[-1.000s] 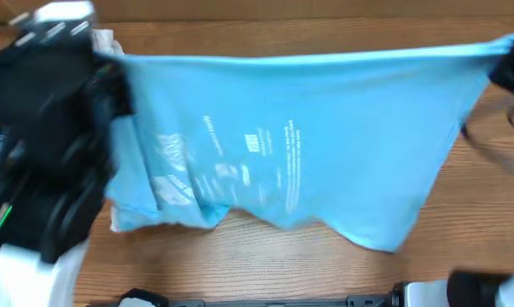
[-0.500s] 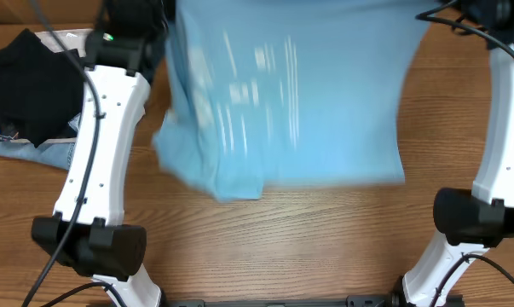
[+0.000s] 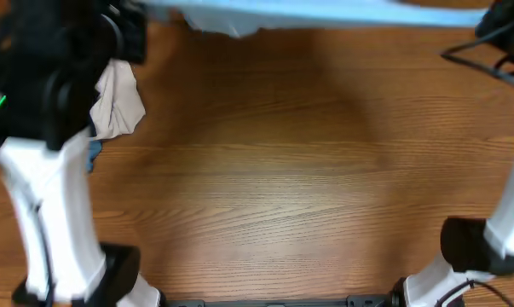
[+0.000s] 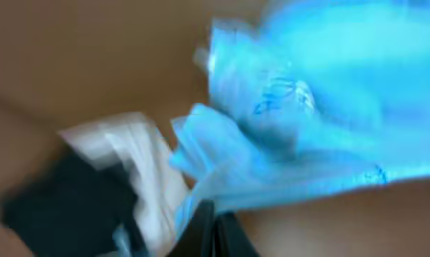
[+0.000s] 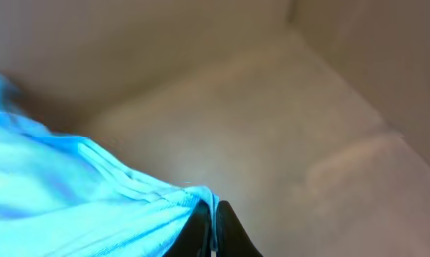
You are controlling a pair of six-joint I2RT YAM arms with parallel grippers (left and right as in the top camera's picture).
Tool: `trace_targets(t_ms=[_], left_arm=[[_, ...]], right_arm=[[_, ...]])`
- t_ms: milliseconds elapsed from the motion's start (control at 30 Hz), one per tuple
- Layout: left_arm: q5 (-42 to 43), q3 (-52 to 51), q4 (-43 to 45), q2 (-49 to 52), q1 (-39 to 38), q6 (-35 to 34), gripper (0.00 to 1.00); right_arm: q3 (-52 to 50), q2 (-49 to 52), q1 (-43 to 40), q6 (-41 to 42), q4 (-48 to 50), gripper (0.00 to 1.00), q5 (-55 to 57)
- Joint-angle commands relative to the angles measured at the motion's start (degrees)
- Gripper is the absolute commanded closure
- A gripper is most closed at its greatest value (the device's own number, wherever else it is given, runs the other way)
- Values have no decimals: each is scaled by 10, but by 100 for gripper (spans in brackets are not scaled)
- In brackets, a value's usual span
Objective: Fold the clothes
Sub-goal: 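Lower the T-shirt flat and adjust its left corner with the left gripper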
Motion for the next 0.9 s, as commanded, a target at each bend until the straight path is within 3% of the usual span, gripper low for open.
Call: trace_targets(t_ms=[0,167,333,600,867], left_arm=[[41,-67,-54,99,9,-28,96],[93,-173,-83,168,9,-28,96],[159,-289,-109,205,-4,-14,96],[240,-403,-118,203,-64,30,96],[241,-417,-118,197,-146,43,91]], right_arm=[[-121,36,-14,-3,12,96,50],[-290,36,-45,1,51,96,72],[-388,36,-110,39,71,96,79],[-395,36,-163,44,82,96,23],[-395,36,-163,44,89,96,24]])
